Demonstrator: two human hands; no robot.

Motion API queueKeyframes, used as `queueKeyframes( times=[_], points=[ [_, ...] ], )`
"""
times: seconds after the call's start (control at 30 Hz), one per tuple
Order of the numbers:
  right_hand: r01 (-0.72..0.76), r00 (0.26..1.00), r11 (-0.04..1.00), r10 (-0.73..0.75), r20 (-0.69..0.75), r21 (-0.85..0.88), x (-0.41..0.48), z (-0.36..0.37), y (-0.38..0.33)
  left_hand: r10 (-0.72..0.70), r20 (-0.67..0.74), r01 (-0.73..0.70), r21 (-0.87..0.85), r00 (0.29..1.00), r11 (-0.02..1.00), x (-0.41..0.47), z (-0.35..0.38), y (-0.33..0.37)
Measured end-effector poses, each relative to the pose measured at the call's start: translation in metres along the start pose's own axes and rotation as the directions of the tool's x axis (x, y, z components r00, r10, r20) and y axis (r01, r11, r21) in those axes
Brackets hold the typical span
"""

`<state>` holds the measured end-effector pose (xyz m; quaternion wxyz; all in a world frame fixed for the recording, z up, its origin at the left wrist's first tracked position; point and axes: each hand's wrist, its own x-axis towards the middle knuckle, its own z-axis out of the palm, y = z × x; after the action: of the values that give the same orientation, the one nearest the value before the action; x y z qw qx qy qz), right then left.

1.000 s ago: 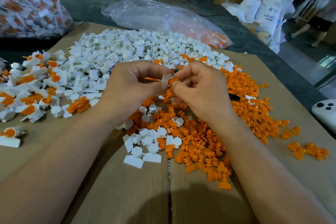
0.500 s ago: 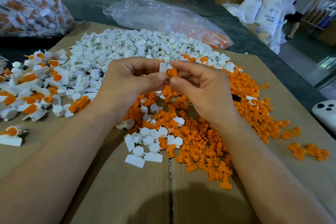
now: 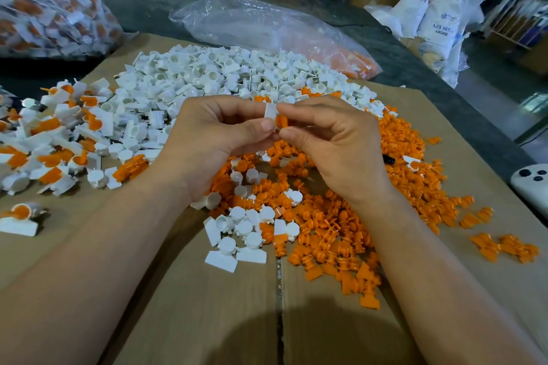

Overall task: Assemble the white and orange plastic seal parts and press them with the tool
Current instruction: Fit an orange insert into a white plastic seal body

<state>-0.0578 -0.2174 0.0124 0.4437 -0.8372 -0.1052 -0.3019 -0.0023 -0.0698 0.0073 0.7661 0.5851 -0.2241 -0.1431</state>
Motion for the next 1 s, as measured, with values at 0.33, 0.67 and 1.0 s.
queueKeyframes(
  times=[0.33, 0.67, 1.0],
  points=[
    [0.007, 1.000, 1.000, -0.007, 0.016, 0.008, -0.0003, 0.0015, 0.0013, -0.023, -0.022, 0.023, -0.018, 1.000, 1.000, -0.0005, 0.0025, 0.0007],
    [-0.042, 0.998, 0.999, 0.041, 0.049, 0.033, -0.0018, 0.0035, 0.0002, -0.039, -0.068, 0.038, -0.013, 0.997, 0.999, 0.0007, 0.0030, 0.0026],
    [0.059, 0.998, 0.998, -0.059, 0.035, -0.011, -0.0017, 0.0039, 0.0003, -0.030, -0.051, 0.033, 0.045, 0.998, 0.998, 0.0007, 0.0018, 0.0038]
  ],
)
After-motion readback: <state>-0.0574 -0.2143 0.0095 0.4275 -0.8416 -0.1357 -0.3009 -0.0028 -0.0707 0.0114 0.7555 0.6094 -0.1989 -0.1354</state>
